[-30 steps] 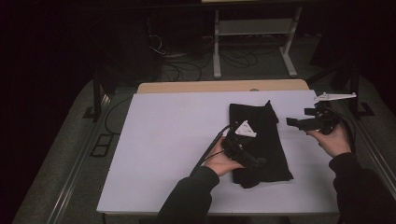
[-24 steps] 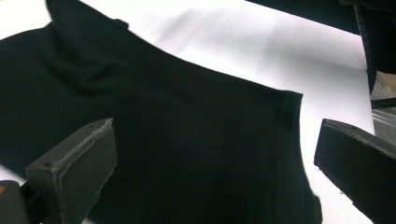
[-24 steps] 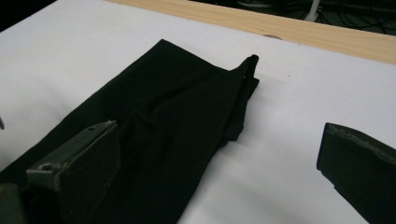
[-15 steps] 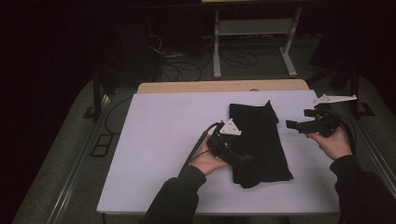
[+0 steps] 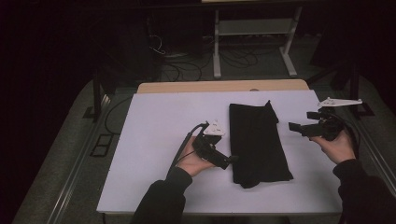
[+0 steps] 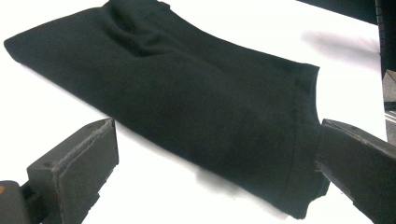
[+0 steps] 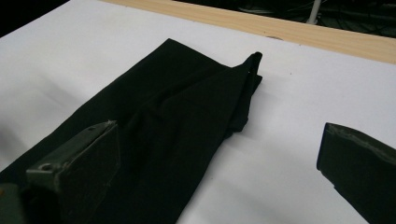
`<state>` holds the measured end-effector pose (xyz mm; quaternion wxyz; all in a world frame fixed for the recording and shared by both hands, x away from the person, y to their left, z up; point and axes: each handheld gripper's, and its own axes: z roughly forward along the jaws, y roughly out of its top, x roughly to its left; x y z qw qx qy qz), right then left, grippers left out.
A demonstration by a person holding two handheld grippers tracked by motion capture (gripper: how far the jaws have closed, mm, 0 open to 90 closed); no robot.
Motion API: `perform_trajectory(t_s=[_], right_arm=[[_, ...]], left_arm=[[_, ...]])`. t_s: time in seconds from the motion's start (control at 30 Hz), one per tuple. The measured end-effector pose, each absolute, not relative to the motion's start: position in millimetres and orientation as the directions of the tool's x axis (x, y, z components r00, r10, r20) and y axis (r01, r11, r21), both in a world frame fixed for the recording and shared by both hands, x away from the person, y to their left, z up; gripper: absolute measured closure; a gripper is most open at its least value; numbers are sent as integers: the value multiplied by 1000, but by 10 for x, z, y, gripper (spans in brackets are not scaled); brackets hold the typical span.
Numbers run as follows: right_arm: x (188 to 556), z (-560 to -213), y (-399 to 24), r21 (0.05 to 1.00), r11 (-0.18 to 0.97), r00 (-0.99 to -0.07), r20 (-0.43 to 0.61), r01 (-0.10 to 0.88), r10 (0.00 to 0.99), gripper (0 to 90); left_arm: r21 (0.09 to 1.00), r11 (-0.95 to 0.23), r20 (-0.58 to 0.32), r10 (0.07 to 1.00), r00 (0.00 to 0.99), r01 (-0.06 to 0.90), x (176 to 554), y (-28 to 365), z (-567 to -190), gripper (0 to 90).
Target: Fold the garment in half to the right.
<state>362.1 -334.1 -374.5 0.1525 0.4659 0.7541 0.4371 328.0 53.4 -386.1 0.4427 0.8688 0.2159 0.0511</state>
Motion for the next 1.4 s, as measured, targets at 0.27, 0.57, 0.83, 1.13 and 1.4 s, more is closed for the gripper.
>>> perform_trajectory(t_s=[0.27,0.57,0.83,1.13,1.4], right_arm=[[3550,-3771,-3312,802,196,-532,171,564,829,0],[3459,-3767,-3264,804,213,-545,157,555,824,0],[3379,-3778,-3254,803,233,-555,142,549,820,0],[3276,-3811,-3286,807,230,-558,144,544,817,0],[3203,-3828,-3283,807,230,-562,147,544,814,0]], left_arm=[[797,-510,-86,435,896,324,3250,694,-3831,0],[808,-486,-97,449,888,334,3176,923,-3842,0],[811,-476,-93,469,878,340,3113,1121,-3831,0],[818,-447,-102,507,856,362,3069,1343,-3870,0],[822,-431,-108,526,844,374,3042,1482,-3919,0]])
